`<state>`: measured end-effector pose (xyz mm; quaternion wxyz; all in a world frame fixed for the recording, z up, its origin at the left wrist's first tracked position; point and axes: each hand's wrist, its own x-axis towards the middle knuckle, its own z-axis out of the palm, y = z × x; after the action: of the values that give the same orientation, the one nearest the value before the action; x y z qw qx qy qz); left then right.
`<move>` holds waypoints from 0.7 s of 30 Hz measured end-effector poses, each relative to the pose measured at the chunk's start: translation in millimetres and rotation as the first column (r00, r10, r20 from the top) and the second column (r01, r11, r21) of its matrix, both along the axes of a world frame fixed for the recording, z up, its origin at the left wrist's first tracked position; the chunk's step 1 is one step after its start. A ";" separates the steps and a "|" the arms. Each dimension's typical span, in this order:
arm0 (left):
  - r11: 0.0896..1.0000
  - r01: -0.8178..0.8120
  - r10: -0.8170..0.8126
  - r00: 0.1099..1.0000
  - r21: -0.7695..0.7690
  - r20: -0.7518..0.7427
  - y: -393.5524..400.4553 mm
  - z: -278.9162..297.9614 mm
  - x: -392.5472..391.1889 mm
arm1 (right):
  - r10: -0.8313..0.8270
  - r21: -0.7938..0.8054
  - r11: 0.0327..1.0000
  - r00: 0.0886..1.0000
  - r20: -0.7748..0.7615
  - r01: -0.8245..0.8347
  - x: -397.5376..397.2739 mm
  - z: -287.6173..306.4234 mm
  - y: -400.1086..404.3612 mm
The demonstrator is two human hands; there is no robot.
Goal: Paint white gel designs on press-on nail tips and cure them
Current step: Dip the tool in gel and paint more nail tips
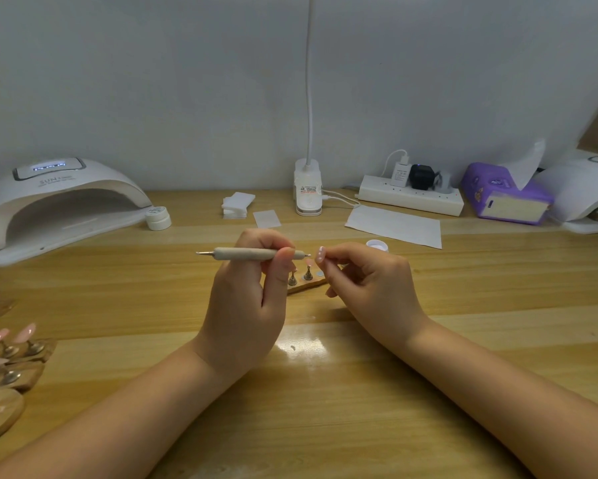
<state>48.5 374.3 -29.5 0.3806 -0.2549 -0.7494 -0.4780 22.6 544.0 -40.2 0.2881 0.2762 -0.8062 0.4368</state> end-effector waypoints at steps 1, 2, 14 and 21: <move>1.000 0.003 -0.003 1.000 -0.004 0.005 0.0 -0.2 0.1 | 0.000 -0.001 1.000 1.000 -0.001 0.000 0.2 0.0 -0.2; 1.000 0.006 -0.006 1.000 -0.008 0.011 0.2 -0.3 0.1 | 0.001 -0.004 1.000 1.000 -0.002 -0.001 0.3 0.0 -0.2; 0.997 0.022 -0.021 1.000 -0.072 0.013 0.5 -0.5 0.8 | 0.011 -0.009 1.000 1.000 -0.002 -0.012 0.2 -0.3 -0.1; 1.000 0.027 -0.027 1.000 -0.008 -0.006 0.1 1.7 2.0 | 0.006 -0.036 0.999 1.000 0.000 -0.006 -0.1 -0.5 0.0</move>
<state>50.5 374.4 -27.8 0.3754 -0.2681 -0.7467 -0.4792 22.5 544.0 -40.7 0.2916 0.2735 -0.7974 0.4520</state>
